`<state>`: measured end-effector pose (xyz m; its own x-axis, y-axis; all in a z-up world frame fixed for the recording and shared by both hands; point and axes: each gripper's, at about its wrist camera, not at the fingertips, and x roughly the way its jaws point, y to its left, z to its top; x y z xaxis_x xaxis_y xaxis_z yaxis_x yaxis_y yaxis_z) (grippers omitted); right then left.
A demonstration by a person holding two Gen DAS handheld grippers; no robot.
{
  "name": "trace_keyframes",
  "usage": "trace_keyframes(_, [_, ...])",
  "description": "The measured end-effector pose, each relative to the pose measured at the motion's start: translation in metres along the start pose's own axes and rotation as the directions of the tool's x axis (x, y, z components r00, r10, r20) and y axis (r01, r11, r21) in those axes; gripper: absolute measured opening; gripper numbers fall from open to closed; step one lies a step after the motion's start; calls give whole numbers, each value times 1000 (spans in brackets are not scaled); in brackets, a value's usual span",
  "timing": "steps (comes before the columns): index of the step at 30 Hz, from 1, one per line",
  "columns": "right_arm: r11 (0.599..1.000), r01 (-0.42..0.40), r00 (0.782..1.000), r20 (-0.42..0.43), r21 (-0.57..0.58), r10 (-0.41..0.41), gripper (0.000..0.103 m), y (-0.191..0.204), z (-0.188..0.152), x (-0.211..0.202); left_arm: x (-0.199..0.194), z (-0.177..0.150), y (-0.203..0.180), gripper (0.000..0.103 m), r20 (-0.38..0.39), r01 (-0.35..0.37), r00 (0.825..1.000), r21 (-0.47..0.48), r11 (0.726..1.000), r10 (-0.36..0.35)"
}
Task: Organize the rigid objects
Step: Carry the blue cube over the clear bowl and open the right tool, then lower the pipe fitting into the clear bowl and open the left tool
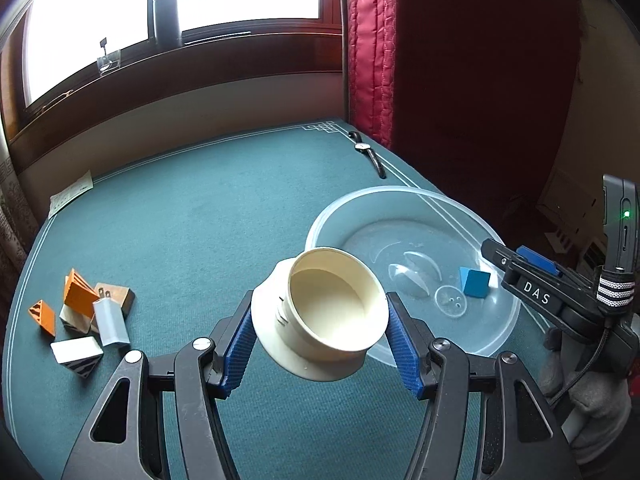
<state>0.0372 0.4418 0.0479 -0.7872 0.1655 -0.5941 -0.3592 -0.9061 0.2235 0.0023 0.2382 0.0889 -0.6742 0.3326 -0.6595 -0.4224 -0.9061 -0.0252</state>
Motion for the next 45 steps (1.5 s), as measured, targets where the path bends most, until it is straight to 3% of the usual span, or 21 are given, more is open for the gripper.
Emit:
trace_keyframes(20, [1000,12,1000,20,28,-13,62,-8,6,-8,22,18,-38,65,-11,108,994,19,994,-108])
trace_keyframes(22, [1000,11,1000,19,26,-11,62,-8,7,-7,23,18,-37,74,-10,102,995,11,995,-102])
trace_keyframes(45, [1000,4,1000,3,14,-4,66,-1,2,-5,22,5,-16,75,-32,36,999,-30,999,-37])
